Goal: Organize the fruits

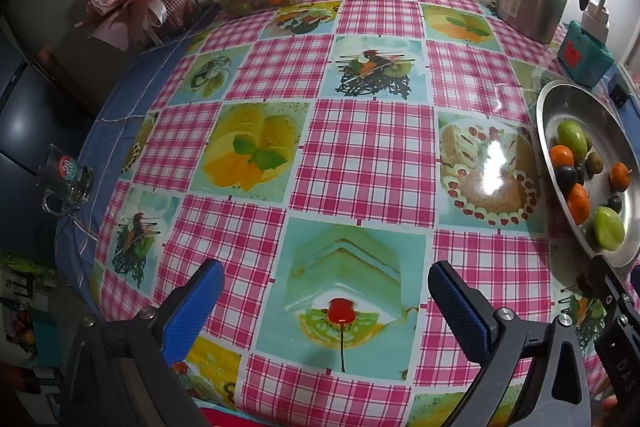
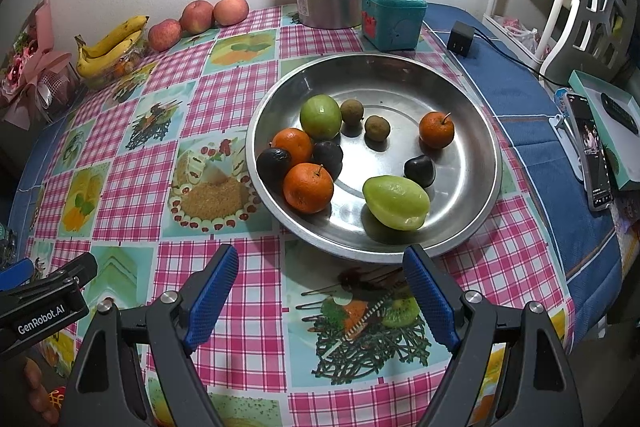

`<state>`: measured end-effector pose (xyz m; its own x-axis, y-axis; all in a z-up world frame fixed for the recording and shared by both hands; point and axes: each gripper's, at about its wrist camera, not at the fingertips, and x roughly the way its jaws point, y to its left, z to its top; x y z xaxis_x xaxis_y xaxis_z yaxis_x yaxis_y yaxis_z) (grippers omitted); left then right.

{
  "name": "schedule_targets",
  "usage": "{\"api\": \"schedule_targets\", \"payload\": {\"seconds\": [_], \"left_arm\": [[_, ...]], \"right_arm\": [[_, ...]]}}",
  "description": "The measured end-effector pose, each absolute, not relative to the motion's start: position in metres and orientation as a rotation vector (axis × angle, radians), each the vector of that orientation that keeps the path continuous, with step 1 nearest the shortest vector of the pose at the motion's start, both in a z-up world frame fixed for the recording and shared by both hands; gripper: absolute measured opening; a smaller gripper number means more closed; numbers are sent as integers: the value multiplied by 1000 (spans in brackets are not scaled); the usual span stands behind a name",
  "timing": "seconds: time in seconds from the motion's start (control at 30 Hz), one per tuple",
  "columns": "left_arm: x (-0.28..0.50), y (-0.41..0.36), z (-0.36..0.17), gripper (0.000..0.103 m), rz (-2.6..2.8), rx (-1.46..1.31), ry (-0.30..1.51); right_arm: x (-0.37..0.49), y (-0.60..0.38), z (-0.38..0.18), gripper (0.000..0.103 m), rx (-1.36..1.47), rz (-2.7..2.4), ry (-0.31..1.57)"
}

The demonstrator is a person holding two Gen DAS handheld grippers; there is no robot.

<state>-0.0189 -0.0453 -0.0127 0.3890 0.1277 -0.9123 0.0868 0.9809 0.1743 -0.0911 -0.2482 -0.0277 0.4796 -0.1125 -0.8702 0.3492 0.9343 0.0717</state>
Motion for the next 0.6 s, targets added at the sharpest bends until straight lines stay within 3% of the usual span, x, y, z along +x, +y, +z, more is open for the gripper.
{"api": "schedule_targets", "payload": {"seconds": [0.6], "left_arm": [[-18, -44, -14, 103, 31, 210, 1177]], "right_arm": [[-90, -247, -28, 85, 253, -283, 1038]]}}
